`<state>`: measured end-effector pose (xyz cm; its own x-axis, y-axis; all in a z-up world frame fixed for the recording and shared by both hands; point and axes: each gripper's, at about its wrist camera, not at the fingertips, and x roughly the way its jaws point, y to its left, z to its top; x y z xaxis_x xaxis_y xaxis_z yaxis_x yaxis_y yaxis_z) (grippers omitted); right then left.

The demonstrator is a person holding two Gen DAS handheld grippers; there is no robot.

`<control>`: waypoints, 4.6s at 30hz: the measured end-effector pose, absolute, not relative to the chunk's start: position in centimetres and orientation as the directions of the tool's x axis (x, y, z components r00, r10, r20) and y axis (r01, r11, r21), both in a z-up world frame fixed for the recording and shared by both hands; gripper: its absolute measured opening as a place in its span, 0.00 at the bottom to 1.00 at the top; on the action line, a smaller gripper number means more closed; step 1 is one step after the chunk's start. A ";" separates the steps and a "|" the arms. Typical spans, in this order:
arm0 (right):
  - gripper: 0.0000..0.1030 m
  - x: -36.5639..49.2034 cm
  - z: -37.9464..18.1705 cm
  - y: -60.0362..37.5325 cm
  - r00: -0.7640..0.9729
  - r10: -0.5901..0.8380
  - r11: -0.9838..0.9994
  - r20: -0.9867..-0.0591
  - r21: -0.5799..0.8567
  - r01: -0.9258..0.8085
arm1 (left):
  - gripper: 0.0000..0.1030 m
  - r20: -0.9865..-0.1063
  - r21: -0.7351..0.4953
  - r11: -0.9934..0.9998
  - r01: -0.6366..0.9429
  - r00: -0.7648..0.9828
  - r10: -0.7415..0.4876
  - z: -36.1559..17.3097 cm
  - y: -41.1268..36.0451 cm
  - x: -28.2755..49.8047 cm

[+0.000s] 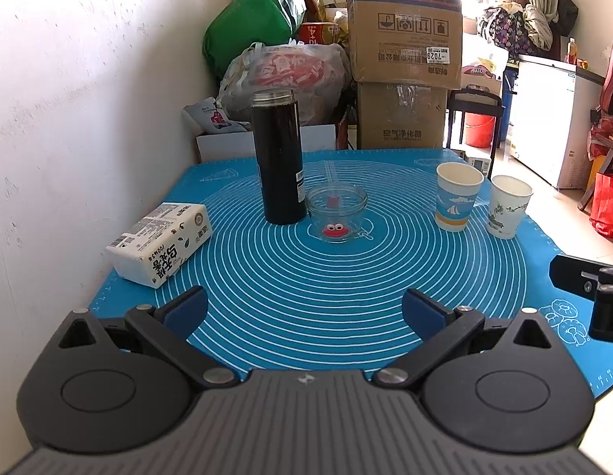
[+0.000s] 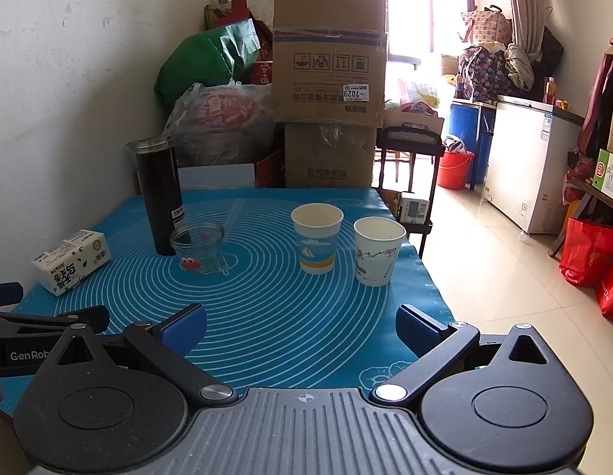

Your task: Flip cup upside down

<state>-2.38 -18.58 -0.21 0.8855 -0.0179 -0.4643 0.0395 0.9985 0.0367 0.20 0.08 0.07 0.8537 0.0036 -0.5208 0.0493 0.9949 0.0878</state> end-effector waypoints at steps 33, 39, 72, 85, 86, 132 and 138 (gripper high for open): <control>1.00 -2.3 -0.1 -18.3 0.885 -0.027 0.998 -0.465 0.039 0.051 | 1.00 -0.521 0.090 0.995 0.037 0.853 0.016 -0.1 0.5 0.3; 1.00 -2.3 -0.1 -18.4 0.886 -0.029 0.998 -0.463 0.041 0.055 | 1.00 -0.522 0.092 0.995 0.037 0.853 0.017 -0.1 0.3 0.3; 1.00 0.7 0.7 -21.6 0.905 -0.046 0.998 -0.424 0.019 0.060 | 1.00 -0.467 0.127 0.988 0.083 0.884 -0.014 0.4 -3.7 4.2; 0.99 7.8 -2.0 -28.0 0.887 -0.043 0.997 -0.460 0.032 0.065 | 1.00 -0.473 0.092 0.985 0.147 0.877 -0.087 -2.2 -9.6 12.9; 0.99 8.3 -2.3 -28.5 0.885 -0.042 0.998 -0.463 0.031 0.063 | 1.00 -0.469 0.093 0.984 0.155 0.878 -0.094 -2.4 -10.1 13.4; 0.98 9.2 -4.5 -29.2 0.859 0.054 0.996 -0.508 0.084 -0.013 | 0.59 -0.519 0.163 0.931 0.328 0.830 -0.202 -5.3 -11.0 14.7; 0.98 7.0 -4.2 -26.7 0.842 0.086 0.996 -0.533 0.075 -0.054 | 0.59 -0.529 0.164 0.939 0.304 0.830 -0.177 -5.8 -8.5 11.3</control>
